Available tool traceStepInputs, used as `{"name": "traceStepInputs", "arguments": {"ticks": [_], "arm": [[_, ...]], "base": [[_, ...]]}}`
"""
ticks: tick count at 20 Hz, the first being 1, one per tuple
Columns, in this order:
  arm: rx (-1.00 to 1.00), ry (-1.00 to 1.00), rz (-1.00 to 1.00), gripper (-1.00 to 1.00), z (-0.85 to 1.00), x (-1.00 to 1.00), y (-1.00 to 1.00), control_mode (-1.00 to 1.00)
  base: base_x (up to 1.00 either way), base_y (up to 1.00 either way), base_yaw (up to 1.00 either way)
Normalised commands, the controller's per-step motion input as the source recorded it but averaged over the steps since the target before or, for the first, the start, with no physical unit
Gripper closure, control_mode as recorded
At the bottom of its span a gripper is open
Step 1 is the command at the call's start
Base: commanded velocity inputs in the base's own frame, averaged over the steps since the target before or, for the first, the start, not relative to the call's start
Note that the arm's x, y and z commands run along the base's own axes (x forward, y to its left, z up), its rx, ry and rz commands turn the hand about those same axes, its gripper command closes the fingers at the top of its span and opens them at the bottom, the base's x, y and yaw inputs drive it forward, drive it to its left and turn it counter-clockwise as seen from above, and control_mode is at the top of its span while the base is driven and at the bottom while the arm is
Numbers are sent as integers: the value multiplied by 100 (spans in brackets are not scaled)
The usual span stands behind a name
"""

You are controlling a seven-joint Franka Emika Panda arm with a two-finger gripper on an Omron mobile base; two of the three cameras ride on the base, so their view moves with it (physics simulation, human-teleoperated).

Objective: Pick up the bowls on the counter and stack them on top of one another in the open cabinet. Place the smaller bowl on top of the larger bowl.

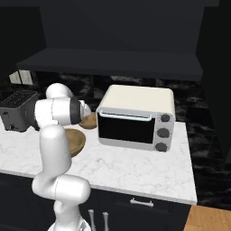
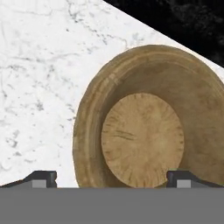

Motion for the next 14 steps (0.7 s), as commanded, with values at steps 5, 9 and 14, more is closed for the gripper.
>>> {"name": "traceStepInputs", "arguments": {"ticks": [5, 9, 14], "arm": [[-3, 2, 0, -100, -43, 36, 4, -100], [0, 0, 0, 100, -10, 4, 0, -100], [0, 0, 0, 100, 0, 0, -20, -100]], "base": [[0, 0, 0], [0, 0, 0], [0, 0, 0]]}}
